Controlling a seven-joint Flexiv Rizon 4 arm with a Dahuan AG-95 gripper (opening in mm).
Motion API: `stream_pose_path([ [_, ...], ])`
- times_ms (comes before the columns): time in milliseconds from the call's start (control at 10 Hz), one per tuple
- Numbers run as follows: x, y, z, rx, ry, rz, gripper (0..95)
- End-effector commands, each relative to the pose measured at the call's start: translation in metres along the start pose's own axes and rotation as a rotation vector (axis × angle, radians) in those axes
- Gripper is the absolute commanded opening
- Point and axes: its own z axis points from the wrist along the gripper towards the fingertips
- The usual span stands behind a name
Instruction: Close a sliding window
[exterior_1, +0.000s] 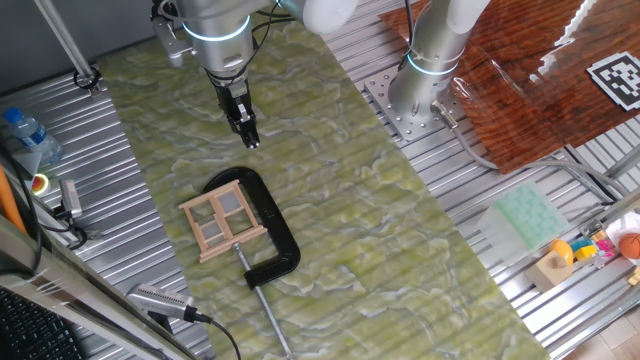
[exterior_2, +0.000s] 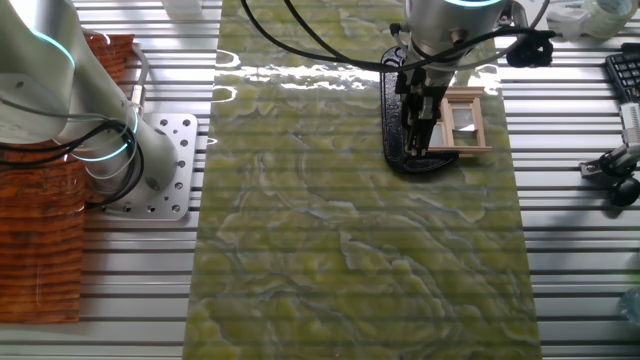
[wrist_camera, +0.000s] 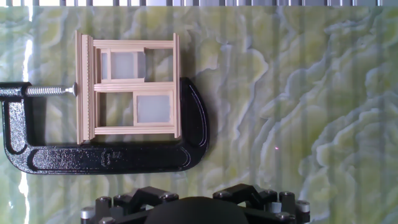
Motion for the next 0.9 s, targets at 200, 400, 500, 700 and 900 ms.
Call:
stream_pose_path([
  [200,0.0000,0.0000,0.0000,-0.018,0.005,-0.085,0.0],
  [400,0.0003,0.0000,0.0001,-0.018,0.006,-0.085,0.0],
  [500,0.0004,-0.0001,0.0002,-0.017,0.006,-0.086,0.0],
  [700,0.0004,-0.0001,0.0002,-0.017,0.006,-0.087,0.0],
  [900,0.0004,-0.0001,0.0002,-0.017,0.006,-0.086,0.0],
])
